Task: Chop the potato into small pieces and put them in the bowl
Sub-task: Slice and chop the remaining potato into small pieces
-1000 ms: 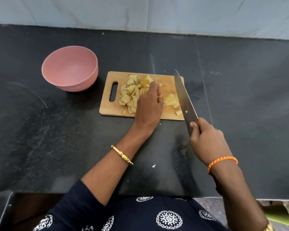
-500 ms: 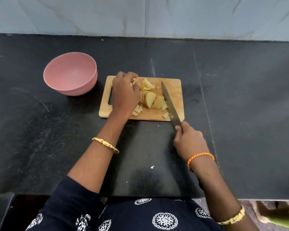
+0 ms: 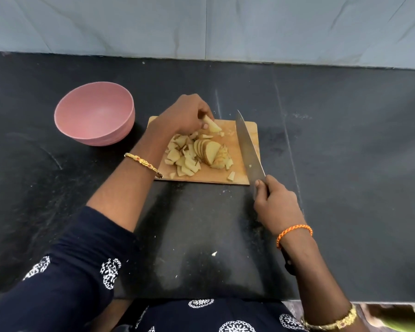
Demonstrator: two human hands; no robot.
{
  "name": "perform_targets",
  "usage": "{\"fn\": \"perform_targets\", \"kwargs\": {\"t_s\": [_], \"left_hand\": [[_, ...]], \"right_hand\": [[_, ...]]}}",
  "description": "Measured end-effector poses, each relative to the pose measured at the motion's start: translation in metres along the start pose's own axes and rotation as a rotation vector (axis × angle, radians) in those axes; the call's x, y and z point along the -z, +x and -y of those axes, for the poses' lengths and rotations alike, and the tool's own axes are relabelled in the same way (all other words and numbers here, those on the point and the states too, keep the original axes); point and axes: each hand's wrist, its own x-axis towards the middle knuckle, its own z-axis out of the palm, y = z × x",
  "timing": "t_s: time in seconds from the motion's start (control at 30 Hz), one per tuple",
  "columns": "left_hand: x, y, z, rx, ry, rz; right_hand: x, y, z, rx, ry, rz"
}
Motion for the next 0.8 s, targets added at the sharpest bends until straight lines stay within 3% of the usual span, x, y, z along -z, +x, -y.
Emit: {"fn": "perform_targets", "kwargs": {"t_s": [0.37, 0.8], "left_hand": [[-0.010, -0.006, 0.009, -0.005, -0.151, -0.075], [-0.003, 0.003, 0.009, -0.009, 0.155, 0.082]], "right_hand": [[-0.002, 0.006, -0.006, 0.031, 0.020, 0.023], [-0.003, 0.008, -0.004, 0.052, 0.054, 0.036]]}}
